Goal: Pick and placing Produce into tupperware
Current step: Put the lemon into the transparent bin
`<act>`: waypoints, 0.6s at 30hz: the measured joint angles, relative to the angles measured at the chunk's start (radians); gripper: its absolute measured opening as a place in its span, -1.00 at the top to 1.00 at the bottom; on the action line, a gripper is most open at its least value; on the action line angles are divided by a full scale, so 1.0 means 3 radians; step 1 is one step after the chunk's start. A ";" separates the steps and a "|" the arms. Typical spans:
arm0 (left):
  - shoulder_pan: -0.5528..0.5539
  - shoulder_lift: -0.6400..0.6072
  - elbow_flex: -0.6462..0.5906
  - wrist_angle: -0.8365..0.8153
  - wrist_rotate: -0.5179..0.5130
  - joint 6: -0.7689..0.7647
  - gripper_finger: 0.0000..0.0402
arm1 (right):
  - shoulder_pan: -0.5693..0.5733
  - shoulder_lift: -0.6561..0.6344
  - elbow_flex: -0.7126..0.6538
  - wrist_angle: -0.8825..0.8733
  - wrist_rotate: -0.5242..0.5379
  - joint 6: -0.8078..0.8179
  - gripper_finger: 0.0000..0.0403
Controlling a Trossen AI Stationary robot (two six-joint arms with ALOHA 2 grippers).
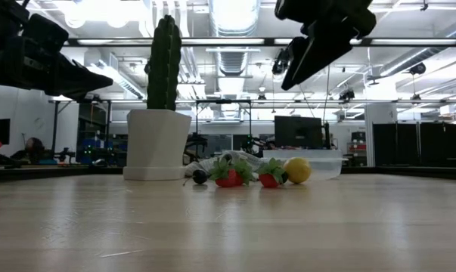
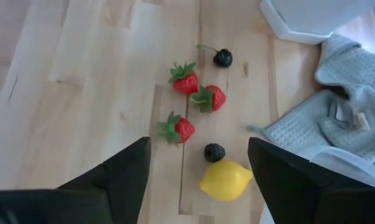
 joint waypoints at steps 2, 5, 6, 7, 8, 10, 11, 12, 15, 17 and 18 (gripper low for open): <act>0.0000 0.0000 0.0000 0.0001 0.0000 0.0000 1.00 | 0.0000 0.0029 0.0000 -0.0006 0.0000 0.0000 -0.25; 0.0000 -0.0001 0.0000 0.0000 0.0000 -0.0001 1.00 | 0.0000 0.0060 0.0000 -0.0011 0.0001 -0.0001 -0.19; 0.0000 0.0000 0.0000 0.0001 0.0000 -0.0001 1.00 | 0.0000 0.0061 0.0000 -0.0014 0.0001 -0.0001 -0.16; 0.0000 0.0000 0.0000 0.0000 0.0000 0.0000 1.00 | 0.0000 0.0067 0.0000 -0.0002 0.0001 0.0000 -0.14; 0.0001 0.0000 0.0000 -0.0001 0.0000 0.0000 1.00 | 0.0000 0.0067 0.0000 0.0001 -0.0001 0.0000 -0.12; 0.0000 0.0000 0.0000 0.0000 0.0000 0.0000 1.00 | 0.0000 0.0063 0.0000 -0.0018 -0.0001 -0.0001 -0.08; 0.0000 0.0002 0.0000 0.0000 0.0000 0.0001 1.00 | 0.0000 0.0063 0.0000 -0.0007 -0.0001 0.0000 -0.06; 0.0000 0.0001 0.0000 -0.0002 0.0000 0.0001 1.00 | 0.0000 0.0058 0.0000 -0.0001 0.0001 0.0000 -0.05; 0.0000 0.0001 0.0000 0.0003 0.0000 0.0001 1.00 | 0.0000 0.0046 0.0000 -0.0001 -0.0001 0.0000 -0.01; 0.0000 -0.0004 0.0000 0.0022 0.0001 -0.0013 1.00 | 0.0000 0.0046 0.0000 -0.0002 -0.0001 0.0000 0.01; 0.0000 -0.0003 0.0000 0.0097 0.0001 -0.0023 1.00 | 0.0000 0.0046 0.0000 -0.0002 -0.0001 0.0000 0.02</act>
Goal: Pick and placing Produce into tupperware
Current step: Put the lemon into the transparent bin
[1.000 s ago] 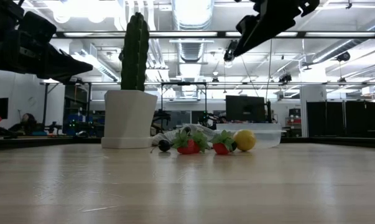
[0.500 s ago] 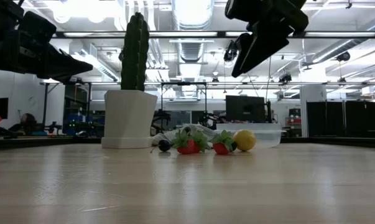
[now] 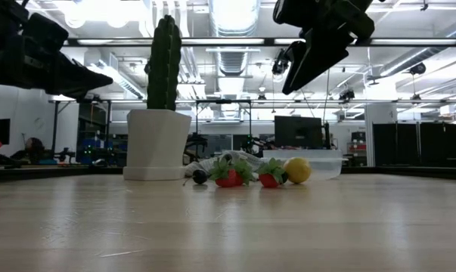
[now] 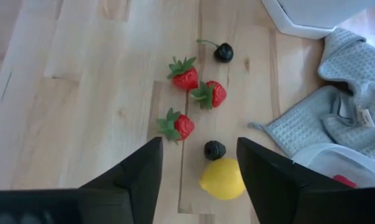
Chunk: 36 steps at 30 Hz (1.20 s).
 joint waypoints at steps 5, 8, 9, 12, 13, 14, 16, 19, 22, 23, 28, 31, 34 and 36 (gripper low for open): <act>-0.0003 0.0006 0.0028 0.0869 0.0357 -0.0042 1.00 | 0.0000 0.0000 0.0000 0.0001 0.0000 0.0000 0.04; -0.0004 0.0029 0.0029 0.1182 0.0627 -0.0171 1.00 | 0.0000 -0.0001 0.0000 0.0001 0.0000 0.0000 0.04; -0.0004 0.0034 0.0029 0.1177 0.0646 -0.0175 1.00 | 0.0000 -0.0001 0.0000 0.0001 0.0000 0.0000 0.04; -0.0003 0.0050 0.0029 0.1097 0.0643 -0.0159 1.00 | 0.0000 -0.0003 0.0000 0.0003 0.0000 0.0001 0.04; -0.0003 0.0071 0.0028 0.1097 0.0643 -0.0153 1.00 | 0.0000 -0.0003 0.0000 0.0003 0.0000 0.0001 0.04; -0.0003 0.0088 0.0026 0.1097 0.0642 -0.0151 1.00 | 0.0000 -0.0003 0.0000 0.0003 0.0000 0.0003 0.04; -0.0003 0.0113 0.0025 0.1104 0.0642 -0.0132 1.00 | 0.0000 -0.0003 0.0000 0.0004 -0.0001 0.0042 0.04; -0.0003 0.0167 0.0025 0.1001 0.0638 0.0020 1.00 | 0.0000 -0.0003 0.0000 0.0004 -0.0001 0.0063 0.04; -0.0003 0.0234 0.0023 0.0733 0.0549 0.0083 1.00 | 0.0000 -0.0004 0.0000 0.0003 0.0000 0.0103 0.04; -0.0003 0.0255 0.0023 0.0636 0.0479 0.0085 1.00 | 0.0000 -0.0004 0.0000 0.0003 0.0000 0.0113 0.04; -0.0003 0.0375 0.0019 0.0319 0.0124 0.0086 1.00 | 0.0000 -0.0004 0.0000 0.0002 -0.0001 0.0127 0.04; -0.0001 0.0419 0.0021 0.0370 0.0070 0.0086 1.00 | 0.0000 -0.0004 0.0000 0.0003 -0.0001 0.0137 0.04; -0.0003 0.0416 0.0034 0.0372 0.0068 0.0088 1.00 | 0.0000 -0.0004 0.0000 0.0003 0.0002 0.0184 0.04; -0.0003 0.0407 0.0034 0.0374 0.0064 0.0088 1.00 | -0.0006 -0.0004 0.0000 0.0017 0.0079 0.0372 0.04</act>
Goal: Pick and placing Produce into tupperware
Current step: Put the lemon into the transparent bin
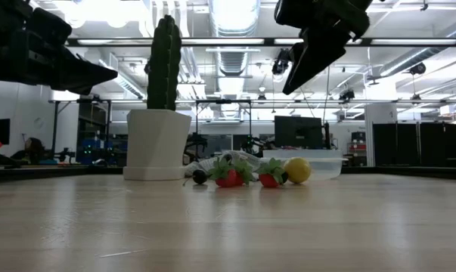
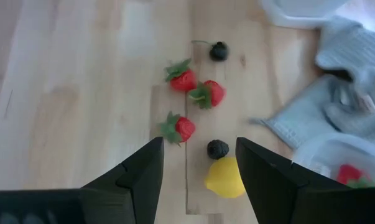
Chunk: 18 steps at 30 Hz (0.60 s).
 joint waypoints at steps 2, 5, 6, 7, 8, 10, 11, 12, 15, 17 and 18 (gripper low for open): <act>0.0000 -0.0015 0.0000 -0.0005 -0.0004 0.0000 1.00 | -0.0030 0.0000 0.0000 -0.0008 0.0189 0.0381 0.04; 0.0000 -0.0015 0.0000 -0.0003 -0.0004 0.0000 1.00 | -0.0122 -0.0001 0.0000 -0.0116 0.0286 0.0691 0.00; 0.0000 -0.0015 0.0000 -0.0003 -0.0004 0.0000 1.00 | -0.0146 0.0012 0.0000 -0.0158 0.0302 0.0745 -0.02; 0.0000 -0.0017 0.0000 -0.0001 -0.0004 0.0000 1.00 | -0.0169 0.0038 0.0000 -0.0166 0.0300 0.0806 -0.05; 0.0000 -0.0017 0.0000 0.0000 -0.0004 0.0000 1.00 | -0.0193 0.0069 0.0000 -0.0175 0.0265 0.0861 -0.08; 0.0000 -0.0012 0.0000 -0.0001 -0.0004 0.0000 1.00 | -0.0226 0.0177 0.0000 -0.0220 0.0178 0.0957 -0.16; 0.0000 -0.0013 0.0000 -0.0001 -0.0004 0.0000 1.00 | -0.0241 0.0235 0.0000 -0.0217 0.0133 0.1011 -0.21; 0.0000 -0.0016 0.0000 -0.0002 -0.0004 0.0000 1.00 | -0.0257 0.0298 0.0000 -0.0214 0.0129 0.1064 -0.25; 0.0000 -0.0018 0.0000 -0.0001 -0.0003 0.0000 1.00 | -0.0310 0.0501 0.0000 -0.0220 0.0138 0.1252 -0.35; 0.0000 -0.0020 0.0000 0.0000 -0.0003 0.0001 1.00 | -0.0349 0.0621 -0.0001 -0.0233 0.0140 0.1380 -0.39; 0.0000 -0.0019 0.0000 0.0000 -0.0003 0.0001 1.00 | -0.0370 0.0665 -0.0001 -0.0231 0.0139 0.1445 -0.41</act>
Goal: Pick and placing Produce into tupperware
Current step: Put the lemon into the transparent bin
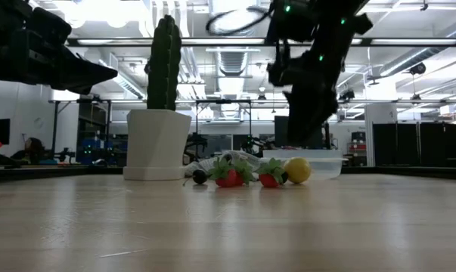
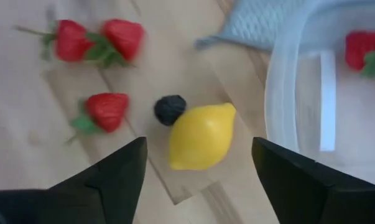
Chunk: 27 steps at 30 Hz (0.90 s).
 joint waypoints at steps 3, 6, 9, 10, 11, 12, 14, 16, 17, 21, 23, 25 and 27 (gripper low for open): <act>0.0000 0.0005 0.0000 -0.0001 0.0000 0.0000 1.00 | -0.0062 0.0115 0.0031 -0.0030 -0.0029 0.0218 -0.44; 0.0000 0.0000 0.0001 -0.0002 0.0000 -0.0001 1.00 | -0.0100 0.0198 0.0090 -0.0049 -0.0071 0.0375 -0.45; 0.0000 -0.0021 0.0002 0.0001 0.0002 -0.0001 1.00 | -0.0111 0.0218 0.0161 -0.0045 -0.0072 0.0470 -0.45; 0.0000 -0.0024 0.0004 0.0001 0.0002 -0.0001 1.00 | -0.0111 0.0218 0.0182 -0.0048 -0.0072 0.0497 -0.45; 0.0000 -0.0026 0.0005 0.0000 0.0005 -0.0001 1.00 | -0.0111 0.0214 0.0201 -0.0046 -0.0072 0.0529 -0.44; 0.0000 -0.0036 0.0005 -0.0002 0.0009 -0.0001 1.00 | -0.0111 0.0206 0.0211 -0.0046 -0.0073 0.0539 -0.44; 0.0000 -0.0041 0.0006 0.0006 0.0009 -0.0001 1.00 | -0.0111 0.0194 0.0230 -0.0052 -0.0072 0.0542 -0.44; 0.0001 -0.0051 0.0006 -0.0004 0.0009 -0.0001 1.00 | -0.0111 0.0194 0.0243 -0.0044 -0.0072 0.0554 -0.44; 0.0000 -0.0052 0.0006 0.0001 0.0009 -0.0001 1.00 | -0.0111 0.0204 0.0242 -0.0051 -0.0072 0.0563 -0.44; 0.0000 -0.0052 0.0006 0.0001 0.0016 -0.0002 1.00 | -0.0111 0.0238 0.0220 -0.0077 -0.0070 0.0591 -0.43; 0.0000 -0.0057 0.0006 0.0012 0.0049 -0.0003 1.00 | -0.0111 0.0243 0.0213 -0.0069 -0.0038 0.0628 -0.43; 0.0000 -0.0059 0.0006 0.0061 0.0068 -0.0003 1.00 | -0.0111 0.0262 0.0207 -0.0072 -0.0019 0.0630 -0.43; 0.0000 -0.0069 0.0006 0.0088 0.0075 -0.0004 1.00 | -0.0111 0.0289 0.0194 -0.0071 -0.0020 0.0630 -0.43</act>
